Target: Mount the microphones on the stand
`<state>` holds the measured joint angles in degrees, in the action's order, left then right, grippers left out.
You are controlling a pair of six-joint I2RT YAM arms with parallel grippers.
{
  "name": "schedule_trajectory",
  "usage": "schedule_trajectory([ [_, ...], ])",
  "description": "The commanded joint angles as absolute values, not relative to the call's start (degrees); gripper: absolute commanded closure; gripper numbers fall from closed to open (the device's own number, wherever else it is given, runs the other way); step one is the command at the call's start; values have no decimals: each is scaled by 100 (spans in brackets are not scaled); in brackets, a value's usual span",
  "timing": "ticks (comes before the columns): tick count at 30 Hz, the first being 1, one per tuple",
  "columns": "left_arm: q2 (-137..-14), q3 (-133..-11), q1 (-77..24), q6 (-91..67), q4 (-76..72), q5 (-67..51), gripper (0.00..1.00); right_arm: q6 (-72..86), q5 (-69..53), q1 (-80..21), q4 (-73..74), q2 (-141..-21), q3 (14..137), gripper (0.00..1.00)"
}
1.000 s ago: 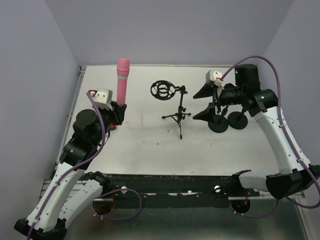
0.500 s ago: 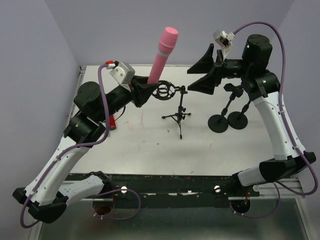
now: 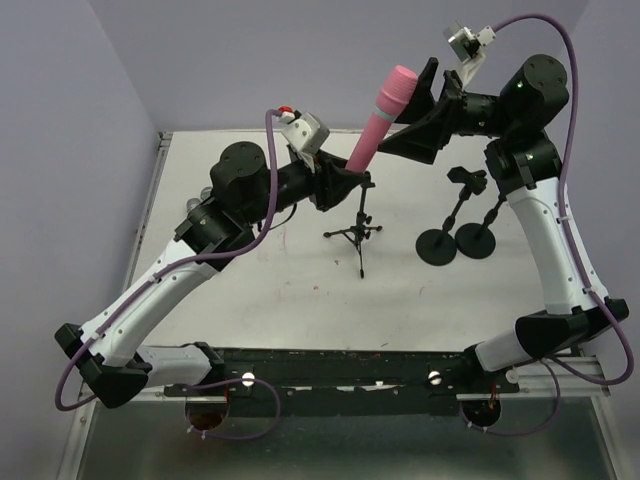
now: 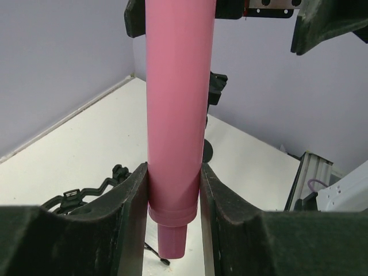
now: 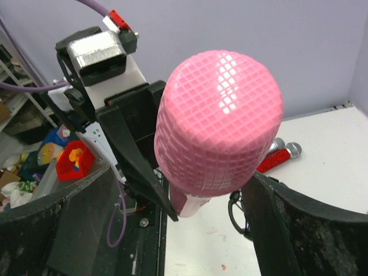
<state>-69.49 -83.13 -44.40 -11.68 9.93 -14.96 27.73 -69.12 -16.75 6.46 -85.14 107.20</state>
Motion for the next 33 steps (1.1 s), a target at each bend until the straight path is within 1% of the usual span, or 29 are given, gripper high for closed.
schedule_trajectory([
  [1, -7031, -8622, -4526, -1388, 695, -1354, 100, 4004, -6951, -1652, -568, -8692, 10583, 8],
  [6, -7180, -8657, -4605, -1547, 589, -1318, 100, 5762, -7137, -1652, -2747, -8692, 9845, 22],
  [8, -7251, -8692, -4640, -1564, 589, -1292, 100, 6037, -7128, -1652, -3119, -8727, 9747, 27],
  [11, -7339, -8762, -4676, -1565, 624, -1274, 100, 6029, -7137, -1652, -3120, -8771, 9808, 38],
  [13, -7374, -8815, -4685, -1556, 650, -1274, 100, 5994, -7154, -1652, -3094, -8798, 9861, 52],
  [14, -7383, -8842, -4685, -1556, 676, -1266, 100, 5951, -7163, -1652, -3033, -8815, 9896, 63],
  [16, -7348, -8851, -4685, -1547, 729, -1196, 100, 5705, -7181, -1652, -2805, -8842, 9975, 75],
  [17, -7313, -8851, -4685, -1556, 773, -1161, 99, 5504, -7198, -1652, -2621, -8868, 10028, 80],
  [18, -7260, -8824, -4685, -1556, 808, -1108, 89, 5241, -7198, -1652, -2376, -8877, 10107, 84],
  [19, -7173, -8772, -4685, -1547, 861, -1038, 75, 4777, -7163, -1652, -1886, -8912, 10229, 86],
  [21, -6919, -8588, -4676, -1486, 975, -836, 40, 3802, -6980, -1661, -840, -8982, 10589, 88],
  [23, -6515, -8220, -4650, -1293, 1046, -616, 18, 3263, -6830, -1661, -257, -9079, 10775, 89],
  [24, -6199, -7992, -4623, -1161, 1072, -467, 11, 3139, -6768, -1661, -124, -9105, 10836, 89],
  [25, -5944, -7711, -4597, -1047, 1072, -257, 5, 3025, -6715, -1696, -27, -9166, 10915, 90],
  [26, -5637, -7464, -4544, -889, 1098, -81, 1, 2858, -6654, -1722, 191, -9228, 11003, 90],
  [33, -3887, -5715, -4158, -27, 1660, 1439, 1, 1839, -5995, -2302, 1255, -9729, 11838, 90],
])
